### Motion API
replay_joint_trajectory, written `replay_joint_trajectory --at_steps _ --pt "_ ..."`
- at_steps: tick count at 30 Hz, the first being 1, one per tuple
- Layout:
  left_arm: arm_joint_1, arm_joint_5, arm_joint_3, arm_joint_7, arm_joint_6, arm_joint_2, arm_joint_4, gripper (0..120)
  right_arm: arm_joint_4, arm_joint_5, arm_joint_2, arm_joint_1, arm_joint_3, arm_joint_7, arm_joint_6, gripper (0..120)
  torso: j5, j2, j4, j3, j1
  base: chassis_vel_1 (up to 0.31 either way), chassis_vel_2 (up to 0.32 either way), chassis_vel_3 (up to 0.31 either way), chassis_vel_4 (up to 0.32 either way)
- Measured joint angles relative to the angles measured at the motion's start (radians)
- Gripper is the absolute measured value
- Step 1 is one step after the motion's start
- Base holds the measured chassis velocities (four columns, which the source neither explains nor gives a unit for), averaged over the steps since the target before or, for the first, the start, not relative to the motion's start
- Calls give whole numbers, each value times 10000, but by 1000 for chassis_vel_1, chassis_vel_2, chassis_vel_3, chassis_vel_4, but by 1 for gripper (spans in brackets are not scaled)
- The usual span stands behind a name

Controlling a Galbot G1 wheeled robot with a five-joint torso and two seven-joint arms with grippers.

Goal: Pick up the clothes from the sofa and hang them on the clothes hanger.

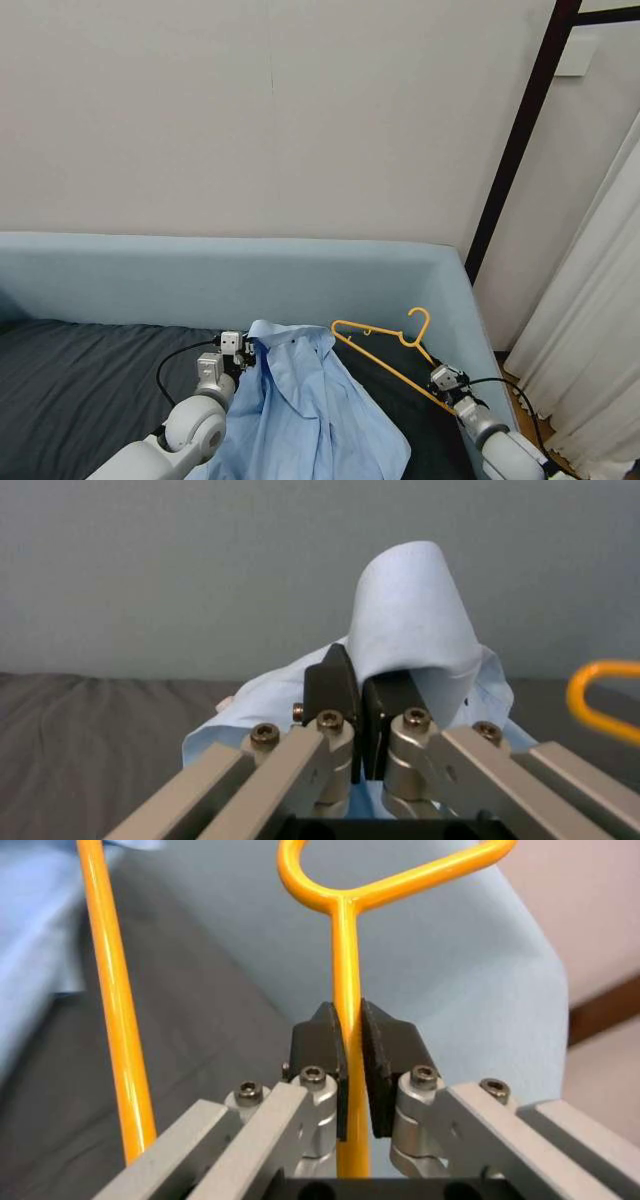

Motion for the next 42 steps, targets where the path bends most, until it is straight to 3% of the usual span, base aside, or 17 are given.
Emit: replay_joint_trajectory --at_steps 7,19,32,42 --pt "-30 -97 142 -177 143 17 -240 0 473 -1306 66 -779 -579 74 465 4 0 1 -4 0 -1 0 0 0 0" --pt "186 -81 230 -490 360 -147 -541 0 -81 -1331 1290 428 -2206 821 88 4 -3 1 0 1 0 0 0 0 0" --pt "316 -273 257 -685 474 -182 -866 0 -769 -898 2113 1170 -2568 1847 -830 4 -2 -1 -3 1 1 0 0 0 0" --pt "9 -277 987 -917 623 -484 -1200 0 -862 -1161 2311 1440 -2746 2155 -1120 4 0 -1 -3 1 1 0 0 0 0"
